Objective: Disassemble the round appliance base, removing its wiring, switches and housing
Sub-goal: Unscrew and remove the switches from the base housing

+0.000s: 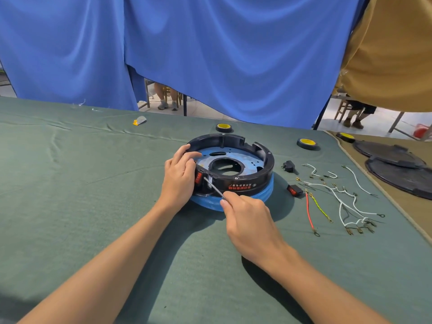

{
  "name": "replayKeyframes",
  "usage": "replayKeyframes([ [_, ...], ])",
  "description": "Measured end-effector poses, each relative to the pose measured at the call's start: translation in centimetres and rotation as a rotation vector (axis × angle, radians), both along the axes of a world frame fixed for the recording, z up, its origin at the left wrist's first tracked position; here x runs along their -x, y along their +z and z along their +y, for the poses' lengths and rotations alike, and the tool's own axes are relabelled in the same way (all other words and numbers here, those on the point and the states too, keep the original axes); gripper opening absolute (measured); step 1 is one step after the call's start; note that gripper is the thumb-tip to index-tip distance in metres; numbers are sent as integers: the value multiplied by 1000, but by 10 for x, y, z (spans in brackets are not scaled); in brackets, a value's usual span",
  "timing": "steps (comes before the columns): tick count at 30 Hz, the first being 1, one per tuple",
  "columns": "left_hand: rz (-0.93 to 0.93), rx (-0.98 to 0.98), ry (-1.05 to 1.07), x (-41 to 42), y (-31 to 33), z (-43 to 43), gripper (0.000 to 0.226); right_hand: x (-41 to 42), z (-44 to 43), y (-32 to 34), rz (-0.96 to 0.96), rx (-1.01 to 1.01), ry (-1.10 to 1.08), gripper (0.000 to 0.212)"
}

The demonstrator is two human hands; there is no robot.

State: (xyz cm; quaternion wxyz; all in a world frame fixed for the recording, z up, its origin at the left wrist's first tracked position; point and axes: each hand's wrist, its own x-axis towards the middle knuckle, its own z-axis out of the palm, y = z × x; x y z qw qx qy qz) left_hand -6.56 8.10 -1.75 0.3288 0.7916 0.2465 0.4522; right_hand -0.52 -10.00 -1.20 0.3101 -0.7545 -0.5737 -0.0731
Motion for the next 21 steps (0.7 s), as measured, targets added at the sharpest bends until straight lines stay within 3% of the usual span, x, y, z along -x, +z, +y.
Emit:
replayKeyframes([
  [6, 21, -7, -3, 0, 1, -1, 46, -3, 9, -4, 2, -32, 2, 22],
  [14, 39, -6, 5, 1, -1, 4, 46, -25, 15, 1, -354, -113, -40, 26],
  [21, 77, 32, 78, 1, -2, 6, 48, -41, 19, 5, -492, -47, 20, 34],
])
